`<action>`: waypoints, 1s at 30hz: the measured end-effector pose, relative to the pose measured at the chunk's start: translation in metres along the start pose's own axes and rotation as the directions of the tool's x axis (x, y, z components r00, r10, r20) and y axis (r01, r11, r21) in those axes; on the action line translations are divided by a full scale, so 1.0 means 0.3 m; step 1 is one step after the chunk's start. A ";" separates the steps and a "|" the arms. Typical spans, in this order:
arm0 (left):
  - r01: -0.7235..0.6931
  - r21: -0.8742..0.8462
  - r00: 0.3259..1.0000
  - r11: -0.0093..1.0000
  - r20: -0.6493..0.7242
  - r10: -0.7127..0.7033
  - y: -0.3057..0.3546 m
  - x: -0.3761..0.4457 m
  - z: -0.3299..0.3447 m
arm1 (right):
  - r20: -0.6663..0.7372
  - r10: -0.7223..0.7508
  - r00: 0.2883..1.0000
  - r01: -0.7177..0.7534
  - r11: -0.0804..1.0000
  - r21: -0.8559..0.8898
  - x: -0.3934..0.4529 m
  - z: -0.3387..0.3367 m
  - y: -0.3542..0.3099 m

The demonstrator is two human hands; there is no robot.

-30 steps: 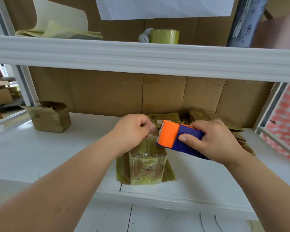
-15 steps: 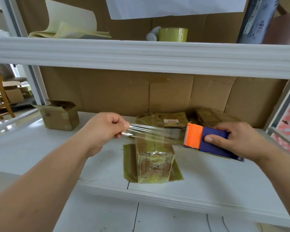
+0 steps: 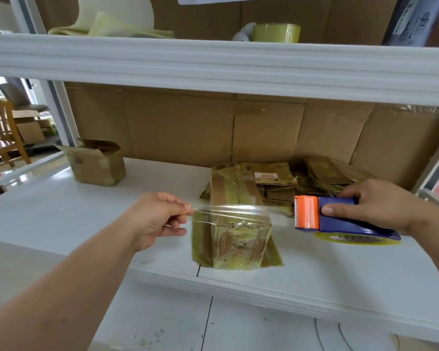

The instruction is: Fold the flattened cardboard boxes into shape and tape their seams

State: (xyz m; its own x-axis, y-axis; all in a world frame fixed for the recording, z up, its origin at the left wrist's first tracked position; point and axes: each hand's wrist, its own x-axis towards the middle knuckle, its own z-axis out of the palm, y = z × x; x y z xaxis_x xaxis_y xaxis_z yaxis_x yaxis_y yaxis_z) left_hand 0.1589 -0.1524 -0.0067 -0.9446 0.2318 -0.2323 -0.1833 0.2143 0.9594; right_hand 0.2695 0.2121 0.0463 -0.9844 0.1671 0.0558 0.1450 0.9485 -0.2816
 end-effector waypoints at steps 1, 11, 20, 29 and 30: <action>0.009 -0.003 1.000 1.000 0.006 -0.009 -0.003 0.002 0.001 | 0.021 0.010 1.000 -0.010 1.000 -0.010 0.006 -0.003 0.001; 0.079 -0.031 0.997 0.996 0.021 -0.079 -0.038 0.024 0.038 | 0.118 0.078 0.990 -0.069 0.995 -0.073 0.035 0.016 0.001; 0.167 0.030 0.986 0.985 0.010 -0.167 -0.095 0.050 0.073 | 0.167 0.070 0.983 -0.054 0.993 -0.101 0.078 0.074 0.003; 0.198 0.122 0.977 0.973 0.051 -0.206 -0.107 0.060 0.148 | 0.188 0.045 0.981 -0.017 0.990 -0.143 0.110 0.164 -0.028; 0.198 0.132 0.978 0.971 0.045 -0.206 -0.105 0.061 0.151 | 0.182 0.034 0.983 -0.008 0.989 -0.145 0.112 0.171 -0.032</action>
State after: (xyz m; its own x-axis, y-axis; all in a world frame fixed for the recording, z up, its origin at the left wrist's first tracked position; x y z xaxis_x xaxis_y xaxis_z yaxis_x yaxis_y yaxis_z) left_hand 0.1597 -0.1118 -0.0485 -0.8734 0.2256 -0.4316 -0.3291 0.3798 0.8645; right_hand 0.2298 0.1947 0.0018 -0.9806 0.1478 -0.1291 0.1656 0.9761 -0.1406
